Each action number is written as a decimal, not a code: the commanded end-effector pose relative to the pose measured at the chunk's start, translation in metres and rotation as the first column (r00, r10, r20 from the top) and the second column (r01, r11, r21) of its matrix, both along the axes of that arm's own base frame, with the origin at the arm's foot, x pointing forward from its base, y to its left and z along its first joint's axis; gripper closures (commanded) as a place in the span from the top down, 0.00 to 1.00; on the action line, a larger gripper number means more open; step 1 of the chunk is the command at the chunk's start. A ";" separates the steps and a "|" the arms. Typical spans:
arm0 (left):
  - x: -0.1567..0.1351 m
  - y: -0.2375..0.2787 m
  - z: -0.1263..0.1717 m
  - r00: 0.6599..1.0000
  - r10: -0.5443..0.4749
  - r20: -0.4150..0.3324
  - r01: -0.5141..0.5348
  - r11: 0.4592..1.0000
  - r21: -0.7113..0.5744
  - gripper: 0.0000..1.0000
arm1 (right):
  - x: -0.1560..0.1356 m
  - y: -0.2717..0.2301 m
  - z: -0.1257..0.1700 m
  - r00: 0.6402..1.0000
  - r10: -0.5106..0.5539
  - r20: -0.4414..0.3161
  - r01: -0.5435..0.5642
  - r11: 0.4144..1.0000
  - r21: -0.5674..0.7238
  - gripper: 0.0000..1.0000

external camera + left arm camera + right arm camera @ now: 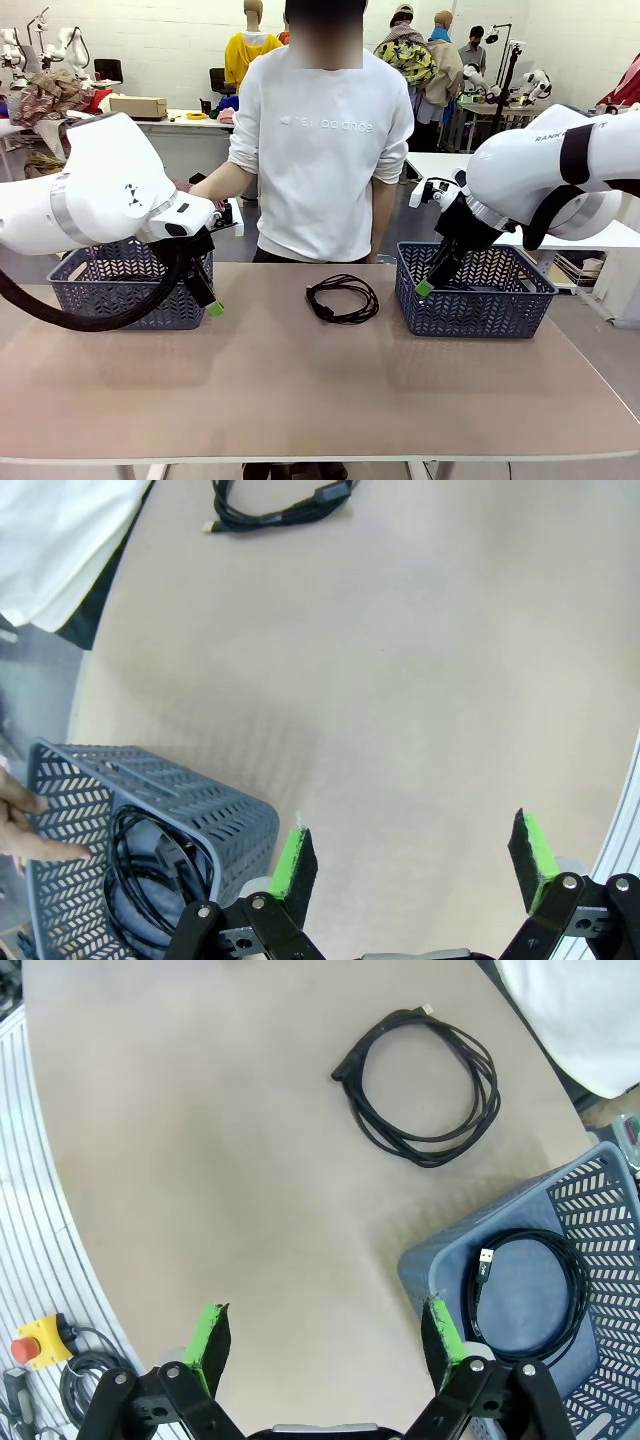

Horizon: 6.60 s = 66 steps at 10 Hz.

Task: Organize the cables according to human instructions.
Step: Pick up a bundle of cables and place it in the basket indicated by the human.

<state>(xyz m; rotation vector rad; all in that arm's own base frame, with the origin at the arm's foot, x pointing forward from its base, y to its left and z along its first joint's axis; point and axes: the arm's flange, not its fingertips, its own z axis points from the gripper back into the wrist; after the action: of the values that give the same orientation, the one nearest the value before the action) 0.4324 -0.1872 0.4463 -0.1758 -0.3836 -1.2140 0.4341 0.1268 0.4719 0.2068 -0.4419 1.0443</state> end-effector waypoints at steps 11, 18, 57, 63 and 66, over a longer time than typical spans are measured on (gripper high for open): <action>0.113 -0.120 0.003 0.714 -0.688 0.131 0.607 0.701 0.374 1.00 | 0.004 0.000 0.002 1.000 -0.004 0.003 0.004 1.000 -0.001 1.00; 0.117 -0.166 -0.031 0.616 -0.786 0.056 0.711 0.586 0.388 1.00 | 0.004 0.000 0.002 1.000 -0.004 0.003 0.004 1.000 -0.001 1.00; 0.214 -0.244 -0.121 0.134 -0.981 -0.138 0.914 0.068 0.401 0.47 | 0.004 0.000 0.002 1.000 -0.004 0.003 0.004 1.000 -0.001 1.00; 0.216 -0.247 -0.122 0.129 -0.981 -0.147 0.915 0.061 0.399 0.00 | 0.004 0.000 0.002 1.000 -0.004 0.003 0.004 1.000 -0.001 1.00; 0.209 -0.246 -0.111 0.124 -0.982 -0.143 0.908 0.055 0.415 0.00 | 0.004 0.000 0.002 1.000 -0.004 0.003 0.004 1.000 -0.001 1.00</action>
<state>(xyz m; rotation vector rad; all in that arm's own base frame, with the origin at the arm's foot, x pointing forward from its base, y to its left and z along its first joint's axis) 0.6397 -0.4315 0.3249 0.0777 -0.1170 -2.7258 0.4348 0.1264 0.4717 0.2073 -0.4415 1.0432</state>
